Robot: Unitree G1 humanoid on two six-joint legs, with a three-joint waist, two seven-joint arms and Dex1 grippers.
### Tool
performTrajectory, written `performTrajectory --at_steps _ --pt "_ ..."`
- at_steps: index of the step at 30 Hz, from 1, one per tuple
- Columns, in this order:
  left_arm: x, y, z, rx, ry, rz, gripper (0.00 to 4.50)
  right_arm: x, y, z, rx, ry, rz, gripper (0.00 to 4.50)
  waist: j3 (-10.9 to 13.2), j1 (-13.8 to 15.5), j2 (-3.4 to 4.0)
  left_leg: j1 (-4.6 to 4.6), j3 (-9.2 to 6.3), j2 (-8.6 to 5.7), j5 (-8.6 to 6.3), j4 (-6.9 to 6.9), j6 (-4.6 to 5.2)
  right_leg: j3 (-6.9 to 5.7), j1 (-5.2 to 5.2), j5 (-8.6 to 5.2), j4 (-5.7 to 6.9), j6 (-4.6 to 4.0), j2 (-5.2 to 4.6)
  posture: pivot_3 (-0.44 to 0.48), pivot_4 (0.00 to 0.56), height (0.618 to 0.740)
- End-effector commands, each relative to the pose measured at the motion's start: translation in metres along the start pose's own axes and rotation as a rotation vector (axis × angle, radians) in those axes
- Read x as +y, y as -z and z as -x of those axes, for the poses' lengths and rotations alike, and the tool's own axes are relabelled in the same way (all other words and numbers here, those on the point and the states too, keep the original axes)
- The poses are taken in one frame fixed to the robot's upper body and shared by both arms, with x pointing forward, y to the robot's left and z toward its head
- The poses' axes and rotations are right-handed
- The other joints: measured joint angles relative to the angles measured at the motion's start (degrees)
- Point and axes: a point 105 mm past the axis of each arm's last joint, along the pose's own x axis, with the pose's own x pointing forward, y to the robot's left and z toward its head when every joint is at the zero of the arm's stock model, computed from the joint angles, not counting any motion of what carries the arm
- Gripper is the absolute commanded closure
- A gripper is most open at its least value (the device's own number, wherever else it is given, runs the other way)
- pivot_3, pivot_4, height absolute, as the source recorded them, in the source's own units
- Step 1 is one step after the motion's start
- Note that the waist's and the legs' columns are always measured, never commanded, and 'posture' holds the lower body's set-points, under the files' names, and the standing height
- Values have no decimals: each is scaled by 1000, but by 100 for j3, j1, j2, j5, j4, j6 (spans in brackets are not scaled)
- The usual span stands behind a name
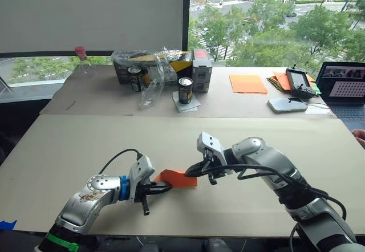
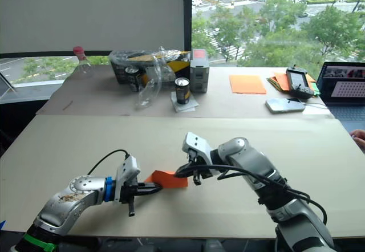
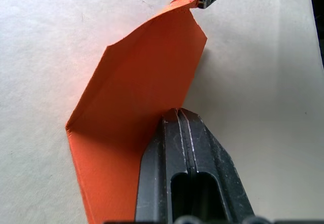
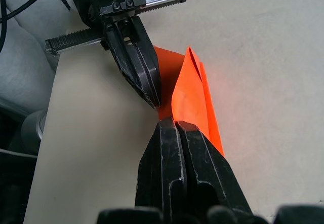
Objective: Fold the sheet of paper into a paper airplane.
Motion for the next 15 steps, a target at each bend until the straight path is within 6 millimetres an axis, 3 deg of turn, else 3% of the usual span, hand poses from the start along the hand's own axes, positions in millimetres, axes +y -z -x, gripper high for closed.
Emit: performTrajectory --at_steps 1,5,15 --pt "-1 10 -2 38 4 21 4500 2 5 -4 25 46 106 4443 0 0 0 1 0 0 0 0 0 0 0 0 0 0 0 0 150 732" --pt "2 9 -1 40 0 16 4500 -2 24 -4 88 96 145 4443 0 0 0 0 1 0 0 0 0 0 0 0 0 0 0 0 150 732" --pt "3 1 2 14 4 10 4500 -4 34 -8 108 109 117 4443 0 3 0 4 0 0 0 4 0 0 5 1 2 -1 1 0 150 732"
